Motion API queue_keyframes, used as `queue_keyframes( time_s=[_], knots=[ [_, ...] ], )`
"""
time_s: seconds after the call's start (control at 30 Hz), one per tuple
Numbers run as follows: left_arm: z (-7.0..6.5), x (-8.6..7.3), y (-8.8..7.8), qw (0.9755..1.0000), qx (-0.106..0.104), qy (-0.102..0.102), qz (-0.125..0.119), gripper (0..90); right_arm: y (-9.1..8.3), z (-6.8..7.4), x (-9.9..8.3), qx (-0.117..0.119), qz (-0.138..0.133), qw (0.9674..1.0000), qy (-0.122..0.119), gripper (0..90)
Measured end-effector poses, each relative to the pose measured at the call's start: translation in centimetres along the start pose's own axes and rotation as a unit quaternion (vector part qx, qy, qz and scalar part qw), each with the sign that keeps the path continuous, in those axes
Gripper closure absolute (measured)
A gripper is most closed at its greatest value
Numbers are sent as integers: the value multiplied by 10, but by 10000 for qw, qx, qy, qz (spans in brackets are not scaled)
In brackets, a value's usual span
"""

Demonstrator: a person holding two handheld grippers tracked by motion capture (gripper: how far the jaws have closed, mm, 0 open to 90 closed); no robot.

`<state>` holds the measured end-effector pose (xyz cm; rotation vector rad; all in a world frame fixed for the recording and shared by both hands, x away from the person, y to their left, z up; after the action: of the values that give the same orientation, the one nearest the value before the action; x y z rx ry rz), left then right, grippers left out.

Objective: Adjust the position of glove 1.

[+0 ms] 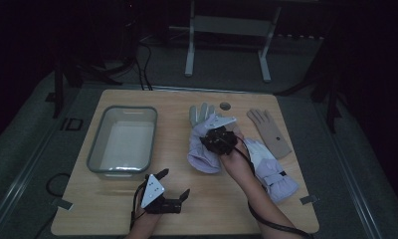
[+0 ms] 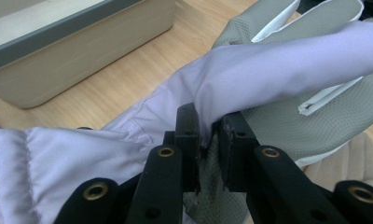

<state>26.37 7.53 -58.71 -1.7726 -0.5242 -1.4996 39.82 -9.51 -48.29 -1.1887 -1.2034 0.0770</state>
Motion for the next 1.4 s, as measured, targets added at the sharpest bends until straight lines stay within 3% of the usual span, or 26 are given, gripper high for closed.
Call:
queue_keyframes(
  time_s=[0.23,0.43,0.47,0.63,0.73,0.9,1.1,1.2,1.4],
  knots=[
    [0,0,0,10000,-6,-20,2,20,21,-1,-20,-225,361,9989,-187,793],
    [0,0,0,10000,-9,-27,0,20,50,-8,-34,-107,567,9983,50,788],
    [0,0,0,10000,-13,-32,0,20,60,-11,-37,1,609,9981,120,782],
    [1,0,0,10000,-34,-29,5,20,76,-14,-44,159,609,9978,225,767],
    [1,0,0,10000,-39,-27,6,20,78,-16,-44,210,583,9978,254,731],
    [1,0,0,10000,-46,-55,10,19,82,-15,-45,244,607,9975,264,595],
    [1,0,0,10000,-49,-48,-22,20,83,-15,-48,443,552,9966,413,430],
    [0,0,-1,10000,-42,-45,-46,19,82,-16,-46,405,586,9962,507,326],
    [1,0,-1,10000,-32,-41,-43,20,64,-15,-37,363,442,9968,551,299]
  ],
)
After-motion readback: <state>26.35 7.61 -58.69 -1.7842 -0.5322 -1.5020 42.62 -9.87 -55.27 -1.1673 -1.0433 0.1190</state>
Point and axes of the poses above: each handheld gripper's, and its own axes: y roughly forward along the jaws, x roughly out of its top, z roughly to its left, the point moved 4 cm from there along y, roughly forward along the jaws, and after that the axes turned 4 degrees about z, right-handed, at the moved point
